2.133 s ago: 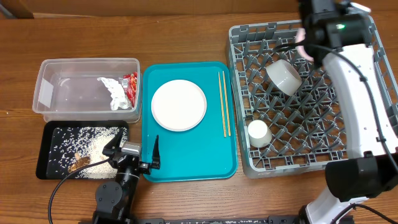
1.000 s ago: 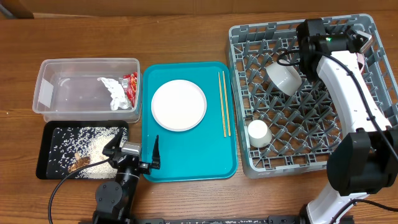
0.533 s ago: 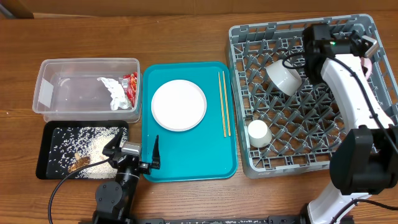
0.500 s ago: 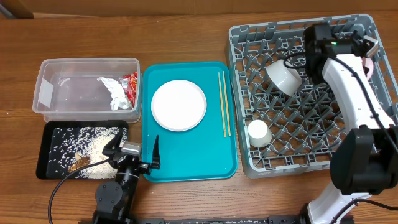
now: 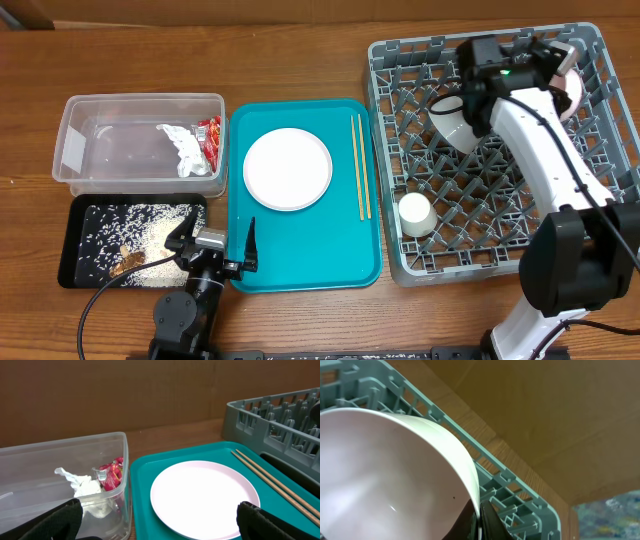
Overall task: Sort waste into correct bins and load items into the dishwasher
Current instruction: 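Lower the pink bowl into the rack and open the right gripper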
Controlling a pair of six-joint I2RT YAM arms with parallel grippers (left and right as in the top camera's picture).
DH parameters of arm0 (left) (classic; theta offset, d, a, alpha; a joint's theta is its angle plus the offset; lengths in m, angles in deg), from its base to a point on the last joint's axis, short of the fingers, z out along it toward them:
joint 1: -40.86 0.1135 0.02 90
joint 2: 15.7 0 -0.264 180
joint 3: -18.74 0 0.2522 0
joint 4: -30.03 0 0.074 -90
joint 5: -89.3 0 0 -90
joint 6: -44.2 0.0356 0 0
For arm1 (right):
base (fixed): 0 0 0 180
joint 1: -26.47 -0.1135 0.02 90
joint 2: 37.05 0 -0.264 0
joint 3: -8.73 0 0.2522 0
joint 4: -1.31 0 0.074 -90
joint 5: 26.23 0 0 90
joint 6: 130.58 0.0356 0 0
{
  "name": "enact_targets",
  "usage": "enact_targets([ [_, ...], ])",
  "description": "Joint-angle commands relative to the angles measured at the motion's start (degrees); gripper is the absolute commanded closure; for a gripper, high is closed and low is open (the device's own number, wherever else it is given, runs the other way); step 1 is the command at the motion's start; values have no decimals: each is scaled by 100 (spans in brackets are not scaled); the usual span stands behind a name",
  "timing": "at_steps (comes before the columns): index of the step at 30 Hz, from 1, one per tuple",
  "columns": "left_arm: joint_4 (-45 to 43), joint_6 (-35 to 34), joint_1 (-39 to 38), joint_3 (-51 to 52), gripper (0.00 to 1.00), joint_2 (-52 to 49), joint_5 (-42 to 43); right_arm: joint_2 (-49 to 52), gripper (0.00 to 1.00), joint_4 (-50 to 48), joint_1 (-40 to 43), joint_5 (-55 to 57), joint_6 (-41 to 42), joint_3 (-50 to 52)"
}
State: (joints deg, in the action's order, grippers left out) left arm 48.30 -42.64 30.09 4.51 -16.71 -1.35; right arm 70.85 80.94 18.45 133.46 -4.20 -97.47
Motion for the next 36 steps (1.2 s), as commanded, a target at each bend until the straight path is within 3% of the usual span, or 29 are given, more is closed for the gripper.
enact_targets([
  [1,-4,-55,-13,15,0,22,68,-2,96,-7,37,422,-87,175],
  [26,-4,-55,-13,15,0,22,68,367,96,125,275,398,-234,509],
  [36,-4,-55,-13,15,0,22,68,369,96,127,295,-212,-232,525],
])
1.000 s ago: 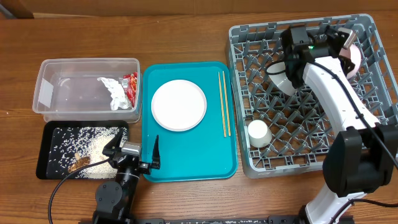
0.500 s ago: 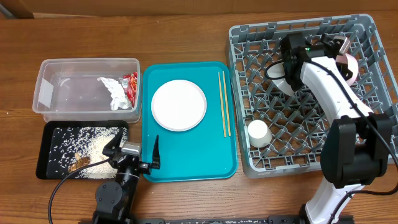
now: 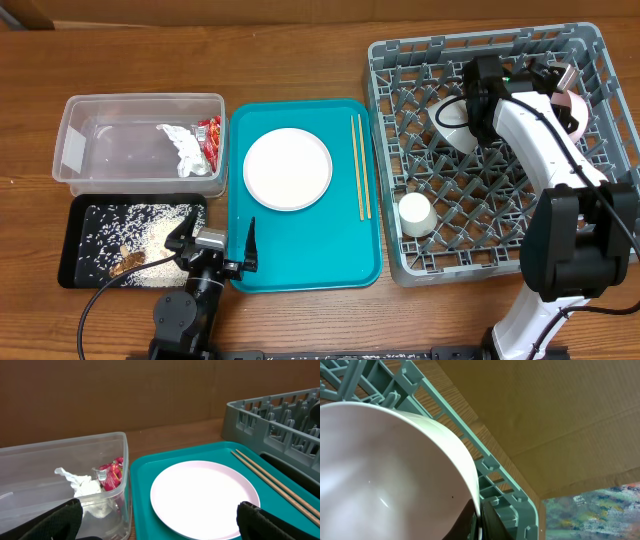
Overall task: Sort waste into correct bins and load items into the dishwasher
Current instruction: 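Lower the pink bowl into the rack and open the right gripper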
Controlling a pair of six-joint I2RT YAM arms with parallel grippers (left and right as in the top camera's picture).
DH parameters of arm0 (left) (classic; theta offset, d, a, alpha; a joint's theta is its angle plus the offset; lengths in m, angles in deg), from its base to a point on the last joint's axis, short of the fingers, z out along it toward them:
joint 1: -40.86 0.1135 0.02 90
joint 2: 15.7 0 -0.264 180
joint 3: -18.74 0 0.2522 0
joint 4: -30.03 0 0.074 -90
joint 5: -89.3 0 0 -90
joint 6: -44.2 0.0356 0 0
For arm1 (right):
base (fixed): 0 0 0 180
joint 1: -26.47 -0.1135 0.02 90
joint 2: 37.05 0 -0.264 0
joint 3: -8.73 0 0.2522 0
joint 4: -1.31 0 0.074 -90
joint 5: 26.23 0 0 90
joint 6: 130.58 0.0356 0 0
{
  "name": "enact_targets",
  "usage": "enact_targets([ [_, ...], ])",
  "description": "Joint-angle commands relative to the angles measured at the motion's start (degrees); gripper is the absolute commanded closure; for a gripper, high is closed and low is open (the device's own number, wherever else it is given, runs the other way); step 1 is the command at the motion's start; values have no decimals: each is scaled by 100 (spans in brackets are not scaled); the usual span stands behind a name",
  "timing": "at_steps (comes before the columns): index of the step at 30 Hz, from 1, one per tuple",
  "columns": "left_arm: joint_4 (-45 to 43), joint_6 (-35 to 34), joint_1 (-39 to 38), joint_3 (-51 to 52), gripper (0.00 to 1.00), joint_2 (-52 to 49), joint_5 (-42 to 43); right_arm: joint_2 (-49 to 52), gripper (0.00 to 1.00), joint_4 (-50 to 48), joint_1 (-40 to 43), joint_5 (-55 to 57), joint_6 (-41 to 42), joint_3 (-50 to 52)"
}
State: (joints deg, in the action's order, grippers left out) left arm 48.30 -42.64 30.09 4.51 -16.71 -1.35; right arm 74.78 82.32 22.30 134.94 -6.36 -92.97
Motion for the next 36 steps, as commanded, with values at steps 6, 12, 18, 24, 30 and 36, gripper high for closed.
enact_targets([
  [6,-4,-55,-13,15,0,22,68,-24,92,31,-385,-522,-13,223],
  [12,-4,-55,-13,15,0,22,68,-28,90,175,-579,-549,-13,221],
  [18,-4,-55,-13,15,0,22,68,-186,71,341,-715,-717,7,13],
  [24,-4,-55,-13,15,0,22,66,-745,46,555,-940,-1827,4,-299],
  [30,-4,-55,-13,15,0,22,68,-1421,41,673,-1036,-3965,-24,-446],
  [36,-4,-55,-13,15,0,22,66,-1582,55,566,-1047,-6277,-662,-442],
])
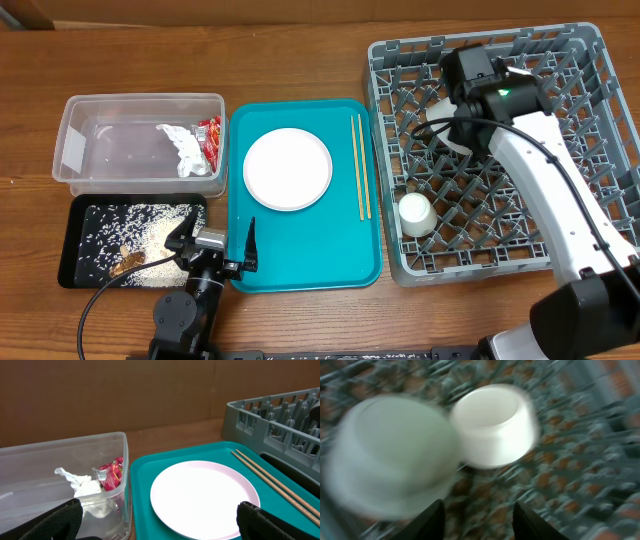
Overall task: Sort waste into correct bins and load items into the dishwasher
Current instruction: 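Lower the pink bowl into the rack and open the right gripper, then move the right gripper to the white plate on the teal tray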
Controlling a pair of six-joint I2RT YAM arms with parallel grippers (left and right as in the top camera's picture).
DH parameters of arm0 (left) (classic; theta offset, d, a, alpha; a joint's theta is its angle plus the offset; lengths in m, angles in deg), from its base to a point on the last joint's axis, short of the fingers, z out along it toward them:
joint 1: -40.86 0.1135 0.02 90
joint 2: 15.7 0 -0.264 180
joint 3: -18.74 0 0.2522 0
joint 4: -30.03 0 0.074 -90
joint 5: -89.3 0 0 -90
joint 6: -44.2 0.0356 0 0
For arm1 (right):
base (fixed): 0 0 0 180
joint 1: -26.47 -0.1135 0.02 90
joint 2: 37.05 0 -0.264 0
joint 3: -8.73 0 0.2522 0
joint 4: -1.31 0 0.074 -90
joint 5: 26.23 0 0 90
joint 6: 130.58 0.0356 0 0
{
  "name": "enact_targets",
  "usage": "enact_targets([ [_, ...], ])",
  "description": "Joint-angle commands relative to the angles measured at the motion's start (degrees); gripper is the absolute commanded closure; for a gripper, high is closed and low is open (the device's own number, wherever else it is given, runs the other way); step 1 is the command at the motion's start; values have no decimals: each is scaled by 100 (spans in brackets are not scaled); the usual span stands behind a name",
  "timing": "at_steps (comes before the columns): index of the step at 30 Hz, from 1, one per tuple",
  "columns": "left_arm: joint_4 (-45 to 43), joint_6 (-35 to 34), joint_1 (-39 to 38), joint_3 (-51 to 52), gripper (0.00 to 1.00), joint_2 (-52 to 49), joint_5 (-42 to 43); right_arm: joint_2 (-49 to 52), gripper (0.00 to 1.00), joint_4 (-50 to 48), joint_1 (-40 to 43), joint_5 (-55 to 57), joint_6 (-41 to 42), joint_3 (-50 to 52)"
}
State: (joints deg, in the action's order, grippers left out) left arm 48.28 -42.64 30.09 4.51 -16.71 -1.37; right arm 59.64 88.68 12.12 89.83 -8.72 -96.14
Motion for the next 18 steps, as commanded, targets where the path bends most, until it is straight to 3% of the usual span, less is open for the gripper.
enact_targets([
  [1,-2,-55,-13,15,0,22,68,-66,55,-94,-39,-1893,-433,-116],
  [7,-2,-55,-13,15,0,22,70,-55,59,-144,-238,-1932,-553,-109],
  [12,-2,-55,-13,15,0,22,70,39,57,-367,-570,-85,-1003,26],
  [15,-2,-55,-13,15,0,22,70,153,62,-734,-933,356,-1797,179],
  [18,-2,-55,-13,15,0,22,70,289,76,-848,-1113,118,-1880,192],
])
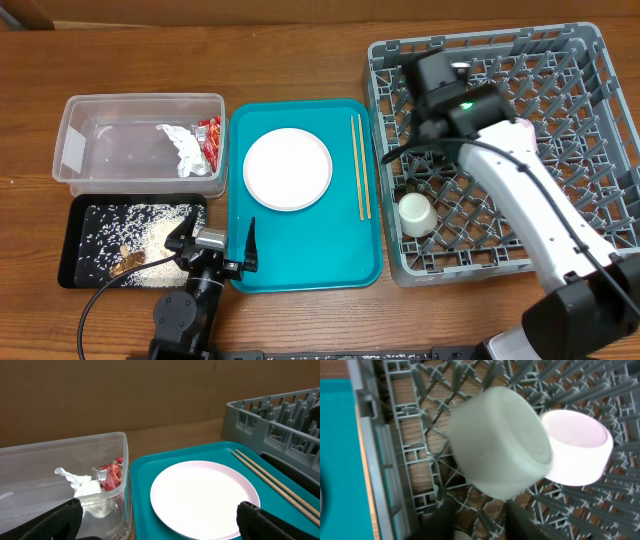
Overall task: Sort waste into correct bins and load items into the dishwasher
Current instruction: 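Move the right gripper to the white plate on the teal tray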
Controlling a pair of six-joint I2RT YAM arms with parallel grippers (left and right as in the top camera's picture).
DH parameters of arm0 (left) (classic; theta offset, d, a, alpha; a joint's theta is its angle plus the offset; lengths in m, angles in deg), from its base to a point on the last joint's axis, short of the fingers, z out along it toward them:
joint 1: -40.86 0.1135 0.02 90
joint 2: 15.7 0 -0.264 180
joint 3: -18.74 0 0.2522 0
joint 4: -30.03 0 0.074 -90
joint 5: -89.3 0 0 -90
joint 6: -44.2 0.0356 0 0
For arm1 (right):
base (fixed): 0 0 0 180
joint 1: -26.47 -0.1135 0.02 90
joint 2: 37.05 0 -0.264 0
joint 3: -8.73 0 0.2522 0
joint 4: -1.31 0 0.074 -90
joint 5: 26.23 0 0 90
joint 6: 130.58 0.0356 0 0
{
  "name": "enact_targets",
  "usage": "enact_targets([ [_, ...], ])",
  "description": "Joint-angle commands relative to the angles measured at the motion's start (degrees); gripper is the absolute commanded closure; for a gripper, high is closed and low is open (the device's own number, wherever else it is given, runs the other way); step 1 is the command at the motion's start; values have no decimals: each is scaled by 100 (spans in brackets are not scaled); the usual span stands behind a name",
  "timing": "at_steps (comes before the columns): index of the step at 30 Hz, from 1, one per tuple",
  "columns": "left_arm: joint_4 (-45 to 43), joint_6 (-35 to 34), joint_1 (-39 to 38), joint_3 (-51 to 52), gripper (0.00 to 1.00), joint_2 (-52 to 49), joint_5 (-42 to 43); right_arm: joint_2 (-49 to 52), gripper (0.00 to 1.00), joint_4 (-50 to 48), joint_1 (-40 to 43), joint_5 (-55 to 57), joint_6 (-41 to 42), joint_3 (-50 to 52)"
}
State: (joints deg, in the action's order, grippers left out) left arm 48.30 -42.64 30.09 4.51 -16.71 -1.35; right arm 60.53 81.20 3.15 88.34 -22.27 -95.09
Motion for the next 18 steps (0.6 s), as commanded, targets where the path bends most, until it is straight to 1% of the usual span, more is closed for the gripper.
enact_targets([
  [1,-4,-55,-13,15,0,22,68,264,78,-136,-225,210,-511,87],
  [4,-4,-55,-13,15,0,22,68,542,86,-199,-199,79,-442,87],
  [9,-4,-55,-13,15,0,22,68,1012,90,-345,-76,157,-286,87],
  [14,-4,-55,-13,15,0,22,68,1075,91,-719,321,380,74,61],
  [18,-4,-55,-13,15,0,22,66,1071,91,-540,629,7,162,-177],
])
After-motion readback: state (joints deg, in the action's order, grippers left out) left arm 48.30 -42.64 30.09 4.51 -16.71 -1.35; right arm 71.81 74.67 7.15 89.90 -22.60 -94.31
